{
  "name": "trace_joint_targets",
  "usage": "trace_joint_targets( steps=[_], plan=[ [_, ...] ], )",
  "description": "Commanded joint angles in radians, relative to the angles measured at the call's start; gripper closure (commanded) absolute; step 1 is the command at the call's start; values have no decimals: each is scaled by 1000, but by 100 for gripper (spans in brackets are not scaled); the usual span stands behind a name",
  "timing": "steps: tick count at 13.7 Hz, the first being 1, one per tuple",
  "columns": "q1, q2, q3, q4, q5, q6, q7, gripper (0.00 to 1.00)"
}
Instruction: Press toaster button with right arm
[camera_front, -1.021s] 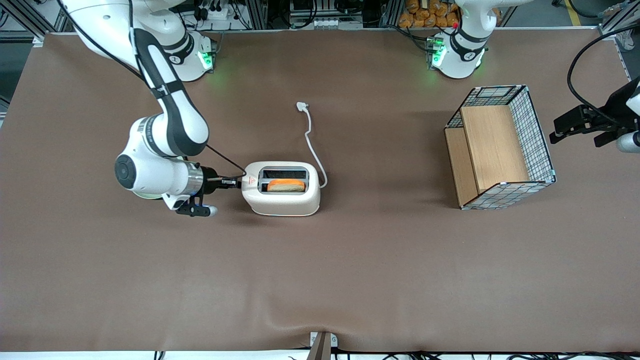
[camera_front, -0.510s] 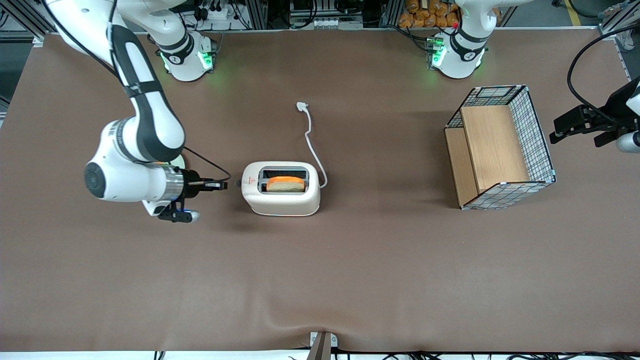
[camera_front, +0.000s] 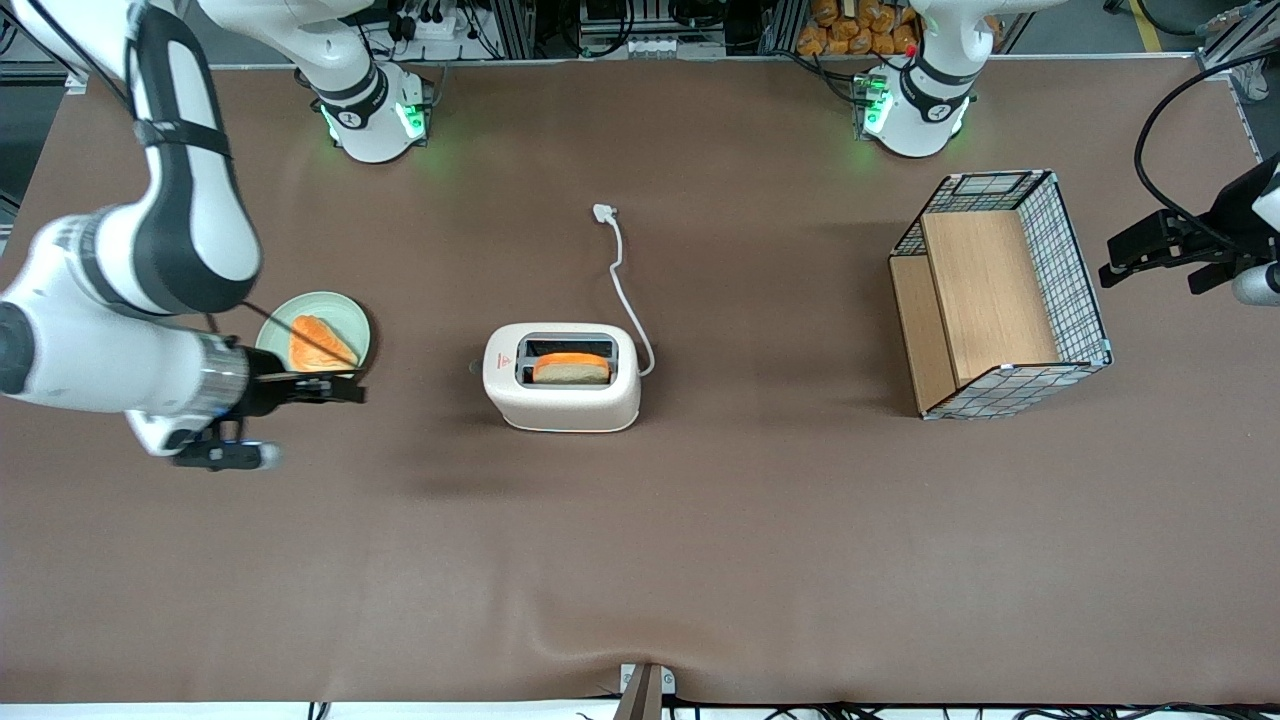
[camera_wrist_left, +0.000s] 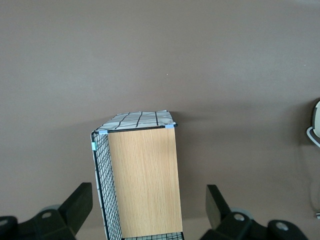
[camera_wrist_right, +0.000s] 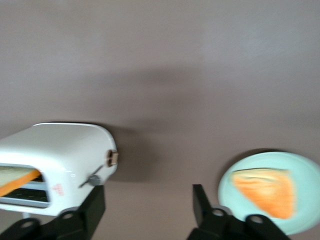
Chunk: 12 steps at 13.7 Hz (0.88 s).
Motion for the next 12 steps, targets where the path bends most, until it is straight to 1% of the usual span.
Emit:
trace_joint_targets(
  steps=[1,3,6,8,9,10,12],
  plan=[
    [-19,17,12,111,-89,-86,-26,0],
    [-76,17,15,171,-88,-124,-28,0],
    [-124,-9,17,212,-92,-150,-26,0],
    [-177,-42,56,217,-95,-196,-28,0],
    [-228,-57,94,217,-94,-205,-29,0],
    [-249,-100,128,208,-101,-210,-28,0],
    [-247,-216,132,118,-147,-219,-12,0]
  ],
)
